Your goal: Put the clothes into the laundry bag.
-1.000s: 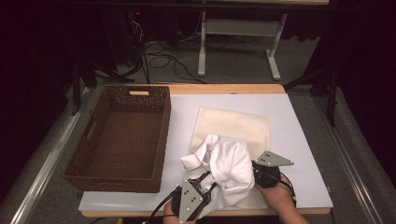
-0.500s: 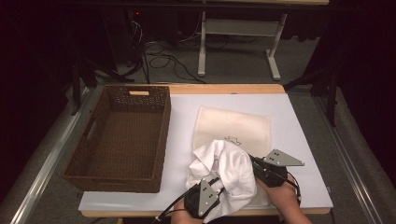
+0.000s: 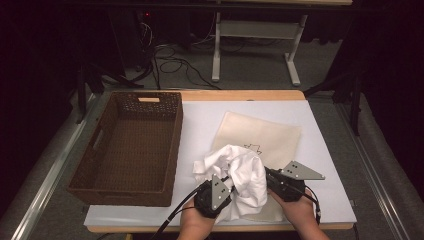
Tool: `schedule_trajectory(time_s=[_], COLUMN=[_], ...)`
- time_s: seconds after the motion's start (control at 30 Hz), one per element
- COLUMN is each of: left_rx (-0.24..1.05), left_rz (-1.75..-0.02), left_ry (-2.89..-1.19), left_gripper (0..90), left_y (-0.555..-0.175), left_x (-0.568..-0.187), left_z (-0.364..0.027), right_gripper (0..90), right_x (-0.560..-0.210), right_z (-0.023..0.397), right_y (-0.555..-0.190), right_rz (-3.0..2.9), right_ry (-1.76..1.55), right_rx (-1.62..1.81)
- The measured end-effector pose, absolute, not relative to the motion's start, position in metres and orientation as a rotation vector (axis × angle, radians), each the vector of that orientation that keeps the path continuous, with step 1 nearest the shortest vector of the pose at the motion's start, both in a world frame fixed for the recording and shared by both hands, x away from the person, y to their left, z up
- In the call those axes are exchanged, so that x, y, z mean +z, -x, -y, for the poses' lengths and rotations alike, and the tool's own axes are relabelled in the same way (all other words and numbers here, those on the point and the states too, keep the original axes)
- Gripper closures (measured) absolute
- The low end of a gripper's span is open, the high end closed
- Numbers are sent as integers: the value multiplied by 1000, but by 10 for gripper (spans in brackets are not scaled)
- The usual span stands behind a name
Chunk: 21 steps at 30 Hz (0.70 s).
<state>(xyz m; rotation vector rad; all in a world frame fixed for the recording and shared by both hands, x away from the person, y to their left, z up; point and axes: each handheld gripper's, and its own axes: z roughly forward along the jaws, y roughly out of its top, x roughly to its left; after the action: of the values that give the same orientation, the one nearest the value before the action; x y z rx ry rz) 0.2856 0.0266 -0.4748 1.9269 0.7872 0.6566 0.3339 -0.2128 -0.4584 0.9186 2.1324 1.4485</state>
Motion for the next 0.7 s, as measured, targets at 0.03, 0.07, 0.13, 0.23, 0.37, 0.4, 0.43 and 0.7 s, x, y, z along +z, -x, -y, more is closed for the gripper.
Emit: schedule_trajectory(time_s=[0.03,0.07,0.13,0.23,0.37,0.4,0.43,0.7], left_rx=[653,641,617,607,569,540,540,465], left_rz=[-783,-766,-743,-740,-756,-764,-764,-889], left_ry=[-1924,-1930,-1942,-1952,-1971,-1977,-1977,-2013], left_gripper=[722,722,722,722,721,720,719,703], left_y=[-285,-284,-285,-287,-295,-298,-298,-309], left_x=[-474,-475,-479,-484,-492,-495,-495,-507], left_z=[-25,-19,-10,-5,2,5,5,16], right_gripper=[886,887,886,887,888,888,888,890], right_x=[-458,-458,-458,-458,-458,-458,-458,-452], right_z=[213,212,212,212,212,213,213,217], right_y=[-334,-334,-333,-332,-332,-331,-331,-323], right_rz=[-2132,-2129,-2128,-2130,-2131,-2132,-2132,-2117], right_ry=[-919,-926,-920,-921,-910,-902,-902,-879], right_rx=[1449,1459,1457,1445,1437,1435,1435,1462])
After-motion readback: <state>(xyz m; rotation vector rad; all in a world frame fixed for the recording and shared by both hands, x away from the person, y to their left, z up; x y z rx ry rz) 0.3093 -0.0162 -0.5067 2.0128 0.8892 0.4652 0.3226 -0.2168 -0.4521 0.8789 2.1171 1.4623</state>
